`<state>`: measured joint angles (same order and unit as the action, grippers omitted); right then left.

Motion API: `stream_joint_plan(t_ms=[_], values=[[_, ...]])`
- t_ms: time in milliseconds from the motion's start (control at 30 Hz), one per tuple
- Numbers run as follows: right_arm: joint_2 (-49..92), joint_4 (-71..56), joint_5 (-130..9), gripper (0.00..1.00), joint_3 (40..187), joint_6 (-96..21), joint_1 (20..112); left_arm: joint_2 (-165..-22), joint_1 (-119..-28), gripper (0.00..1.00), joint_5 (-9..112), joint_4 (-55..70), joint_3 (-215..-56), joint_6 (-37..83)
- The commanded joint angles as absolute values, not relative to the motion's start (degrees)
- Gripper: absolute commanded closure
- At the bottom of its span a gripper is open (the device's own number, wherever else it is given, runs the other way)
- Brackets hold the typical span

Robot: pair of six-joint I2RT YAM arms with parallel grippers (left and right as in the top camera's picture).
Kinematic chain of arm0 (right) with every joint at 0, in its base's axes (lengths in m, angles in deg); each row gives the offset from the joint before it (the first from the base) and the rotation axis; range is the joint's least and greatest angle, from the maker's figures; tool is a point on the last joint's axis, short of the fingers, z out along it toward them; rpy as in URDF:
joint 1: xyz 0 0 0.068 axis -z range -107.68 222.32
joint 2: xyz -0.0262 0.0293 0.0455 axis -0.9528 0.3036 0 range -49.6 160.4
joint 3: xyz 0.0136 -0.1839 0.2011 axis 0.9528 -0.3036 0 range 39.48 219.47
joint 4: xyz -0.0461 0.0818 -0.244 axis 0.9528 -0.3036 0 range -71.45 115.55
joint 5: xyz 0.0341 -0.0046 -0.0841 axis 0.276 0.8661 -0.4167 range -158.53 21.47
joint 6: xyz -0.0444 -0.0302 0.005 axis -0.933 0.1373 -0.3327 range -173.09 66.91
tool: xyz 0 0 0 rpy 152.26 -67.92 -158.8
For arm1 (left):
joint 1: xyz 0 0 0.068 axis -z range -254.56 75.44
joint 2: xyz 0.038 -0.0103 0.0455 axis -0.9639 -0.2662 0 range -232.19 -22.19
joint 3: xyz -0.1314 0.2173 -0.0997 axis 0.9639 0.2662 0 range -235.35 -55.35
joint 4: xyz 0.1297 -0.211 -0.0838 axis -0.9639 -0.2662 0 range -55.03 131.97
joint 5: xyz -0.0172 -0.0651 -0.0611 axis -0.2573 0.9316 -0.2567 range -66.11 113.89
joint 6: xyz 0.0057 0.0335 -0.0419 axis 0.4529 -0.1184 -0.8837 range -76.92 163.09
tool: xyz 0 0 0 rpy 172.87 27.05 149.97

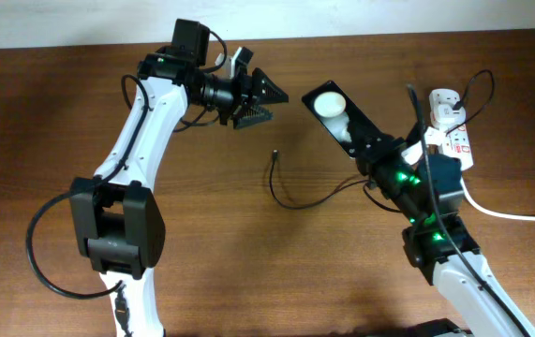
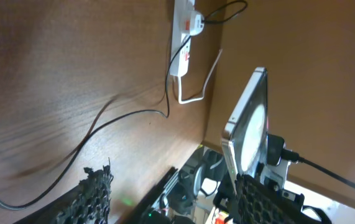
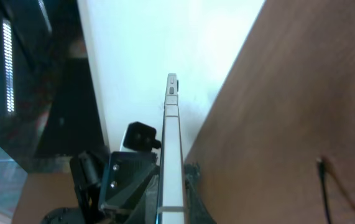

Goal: Plug charger to phone and switch on socket

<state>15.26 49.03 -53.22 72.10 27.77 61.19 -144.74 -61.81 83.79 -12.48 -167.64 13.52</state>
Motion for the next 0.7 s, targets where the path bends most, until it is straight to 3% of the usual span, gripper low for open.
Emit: stream_joint_plan(t_ms=[0, 433, 667], values=[[17.4, 54.1, -58.7, 0.96, 72.2, 29.0, 58.3, -142.8, -61.6, 0.34, 86.1, -10.3, -167.7, 9.9], [22.4, 60.6, -60.1, 0.96, 72.3, 39.2, 55.7, -142.8, -61.6, 0.31, 89.3, -4.4, -167.7, 7.7], [22.5, 63.1, -66.1, 0.96, 72.5, 39.2, 53.4, -142.8, -61.1, 0.36, 89.7, -1.1, -167.7, 7.7]])
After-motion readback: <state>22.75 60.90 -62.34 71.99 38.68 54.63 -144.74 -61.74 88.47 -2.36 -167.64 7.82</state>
